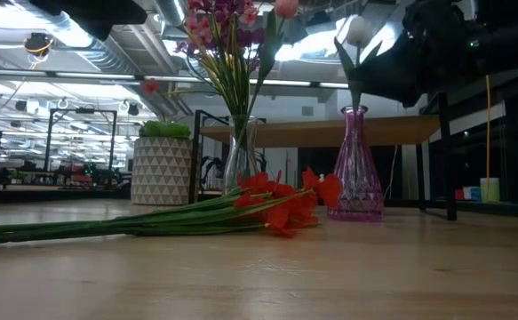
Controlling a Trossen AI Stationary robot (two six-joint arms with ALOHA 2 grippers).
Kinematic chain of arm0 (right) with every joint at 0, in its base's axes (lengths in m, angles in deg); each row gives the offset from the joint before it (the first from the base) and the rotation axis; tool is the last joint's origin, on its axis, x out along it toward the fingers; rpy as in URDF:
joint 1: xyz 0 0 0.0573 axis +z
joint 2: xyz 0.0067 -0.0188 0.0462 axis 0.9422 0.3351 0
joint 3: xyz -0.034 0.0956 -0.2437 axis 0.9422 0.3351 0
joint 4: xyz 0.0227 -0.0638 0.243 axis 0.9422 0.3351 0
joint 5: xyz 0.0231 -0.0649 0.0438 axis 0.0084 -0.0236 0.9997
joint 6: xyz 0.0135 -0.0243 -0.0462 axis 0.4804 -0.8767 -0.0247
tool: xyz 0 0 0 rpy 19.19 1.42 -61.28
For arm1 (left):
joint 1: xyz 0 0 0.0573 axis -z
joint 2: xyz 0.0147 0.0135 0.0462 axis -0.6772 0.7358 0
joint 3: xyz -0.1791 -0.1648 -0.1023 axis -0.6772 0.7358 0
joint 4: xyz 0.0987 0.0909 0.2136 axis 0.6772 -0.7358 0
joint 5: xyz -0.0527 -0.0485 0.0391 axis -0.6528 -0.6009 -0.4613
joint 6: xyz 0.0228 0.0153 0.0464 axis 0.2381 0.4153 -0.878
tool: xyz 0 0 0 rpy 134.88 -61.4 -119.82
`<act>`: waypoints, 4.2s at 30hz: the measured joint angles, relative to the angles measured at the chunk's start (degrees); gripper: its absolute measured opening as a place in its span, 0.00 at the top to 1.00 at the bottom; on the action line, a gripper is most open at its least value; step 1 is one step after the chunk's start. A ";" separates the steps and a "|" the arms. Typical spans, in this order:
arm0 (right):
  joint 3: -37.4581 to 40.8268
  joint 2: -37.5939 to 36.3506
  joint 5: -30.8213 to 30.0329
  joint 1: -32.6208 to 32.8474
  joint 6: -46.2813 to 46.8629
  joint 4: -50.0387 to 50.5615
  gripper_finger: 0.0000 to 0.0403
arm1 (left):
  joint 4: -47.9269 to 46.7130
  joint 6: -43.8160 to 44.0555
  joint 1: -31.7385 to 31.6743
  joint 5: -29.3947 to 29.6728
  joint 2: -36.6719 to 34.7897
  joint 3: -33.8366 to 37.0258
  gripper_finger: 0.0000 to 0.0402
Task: Pick and place flowers into a vace then onto a shelf
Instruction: Put the white tulip into the purple vase, then put the orange tulip into the purple vase
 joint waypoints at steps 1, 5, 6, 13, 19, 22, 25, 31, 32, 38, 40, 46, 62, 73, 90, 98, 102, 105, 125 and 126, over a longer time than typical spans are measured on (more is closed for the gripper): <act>0.00 0.00 0.18 0.04 0.65 0.01 0.55 | 0.00 0.00 0.00 -0.01 -0.01 0.00 0.99; -0.06 0.00 2.41 0.04 0.84 0.28 0.50 | 0.00 0.00 0.00 -0.87 0.00 0.00 0.99; -0.48 0.00 2.72 0.04 0.82 0.72 0.49 | 0.00 0.00 0.00 -1.15 0.00 0.00 0.99; -8.87 -0.02 2.67 0.04 -0.51 16.68 0.49 | -0.02 0.00 0.00 -2.40 0.00 0.00 0.99; -18.62 -0.02 0.79 0.06 5.96 40.08 0.49 | -0.02 0.00 0.00 -2.42 0.00 0.00 0.99; -21.64 -0.02 -1.41 0.05 8.45 48.05 0.49 | -0.02 0.00 0.00 -2.41 0.00 0.00 0.99; -23.77 -0.06 -1.55 0.82 9.07 50.25 0.49 | -0.02 0.00 0.00 -2.43 0.00 0.00 0.99; -27.45 -0.05 -1.55 4.02 13.14 58.52 0.49 | -0.02 0.14 0.03 -4.09 0.00 0.00 0.99; -27.98 -0.04 -1.62 4.71 14.45 60.10 0.49 | -0.02 0.16 0.07 -4.09 0.00 0.00 0.99; -32.54 -0.04 -8.60 9.55 23.14 73.63 0.51 | -0.03 0.49 0.11 -4.09 0.00 0.00 0.99; -34.52 -0.04 -11.23 11.24 28.00 80.18 0.52 | -0.26 1.82 0.11 -4.53 0.00 0.00 0.99; -36.94 -0.04 -12.61 16.85 40.80 87.91 0.58 | -1.97 5.00 0.12 -11.85 0.00 0.00 0.99; -36.96 12.88 -17.56 31.40 42.55 69.10 0.92 | -1.76 19.57 0.88 -16.25 16.06 -2.23 1.00; -36.96 23.02 -24.39 33.50 40.83 56.78 0.96 | -27.37 28.34 1.36 -16.93 27.96 -21.61 0.99; -36.92 28.17 -24.43 33.44 37.88 52.20 0.96 | -28.33 26.54 -2.36 -13.18 30.93 -25.62 0.95; -36.92 28.17 -24.43 33.44 37.97 51.94 0.95 | -28.26 30.59 -4.43 -11.87 31.06 -23.99 0.77; -36.92 28.17 -24.41 33.44 37.97 51.59 0.95 | -27.99 34.63 -4.93 -11.22 32.80 -22.22 0.68; -36.92 28.17 -24.41 33.44 37.97 51.58 0.95 | -27.87 38.08 -5.64 -11.71 34.74 -21.28 0.64; -36.92 28.17 -24.41 33.41 38.01 51.58 0.95 | -24.55 40.06 -7.45 -17.33 41.33 -21.14 0.60; -36.92 28.17 -24.41 33.41 38.01 51.58 0.95 | -24.49 40.06 -7.45 -17.30 41.33 -21.14 0.60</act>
